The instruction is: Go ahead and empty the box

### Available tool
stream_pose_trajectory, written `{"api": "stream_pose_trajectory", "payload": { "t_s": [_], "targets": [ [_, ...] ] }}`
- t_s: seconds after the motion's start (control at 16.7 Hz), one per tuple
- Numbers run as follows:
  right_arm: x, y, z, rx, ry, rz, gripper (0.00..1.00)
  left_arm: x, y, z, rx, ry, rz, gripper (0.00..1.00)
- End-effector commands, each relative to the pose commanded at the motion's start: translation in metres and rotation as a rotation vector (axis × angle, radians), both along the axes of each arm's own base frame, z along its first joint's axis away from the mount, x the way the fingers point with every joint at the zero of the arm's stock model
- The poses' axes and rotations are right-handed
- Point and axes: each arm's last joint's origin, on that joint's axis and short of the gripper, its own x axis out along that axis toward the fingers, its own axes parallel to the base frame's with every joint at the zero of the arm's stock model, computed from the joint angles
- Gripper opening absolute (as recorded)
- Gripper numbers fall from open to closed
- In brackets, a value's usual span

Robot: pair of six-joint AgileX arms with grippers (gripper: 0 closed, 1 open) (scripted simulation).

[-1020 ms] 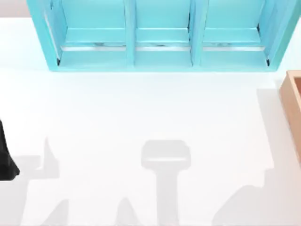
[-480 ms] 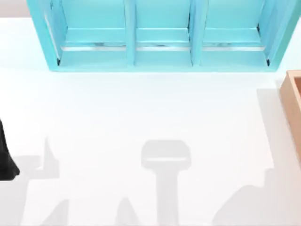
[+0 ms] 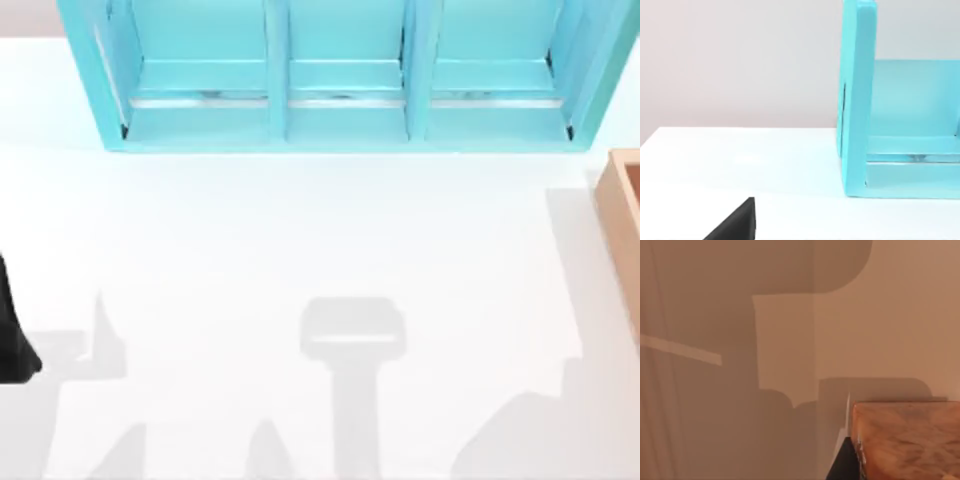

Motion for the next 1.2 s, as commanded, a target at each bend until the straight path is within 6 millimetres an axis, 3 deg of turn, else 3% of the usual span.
{"api": "stream_pose_trajectory", "payload": {
  "t_s": [0.42,0.54,0.72,0.9,1.02,1.2],
  "targets": [
    [0.002,-0.001,0.006,-0.006,-0.027,0.004,0.0,0.0,0.0,0.0,0.0,0.0,0.0,1.0],
    [0.009,-0.002,0.028,-0.016,-0.1,0.027,0.0,0.0,0.0,0.0,0.0,0.0,0.0,1.0],
    [0.02,-0.003,0.08,-0.02,-0.217,0.071,0.0,0.0,0.0,0.0,0.0,0.0,0.0,1.0],
    [0.016,-0.003,0.126,-0.024,-0.22,0.074,0.0,0.0,0.0,0.0,0.0,0.0,0.0,1.0],
    [0.009,-0.003,0.139,-0.024,-0.15,0.049,0.0,0.0,0.0,0.0,0.0,0.0,0.0,1.0],
    [0.001,-0.001,0.135,-0.009,-0.033,0.008,0.0,0.0,0.0,0.0,0.0,0.0,0.0,1.0]
  ]
}}
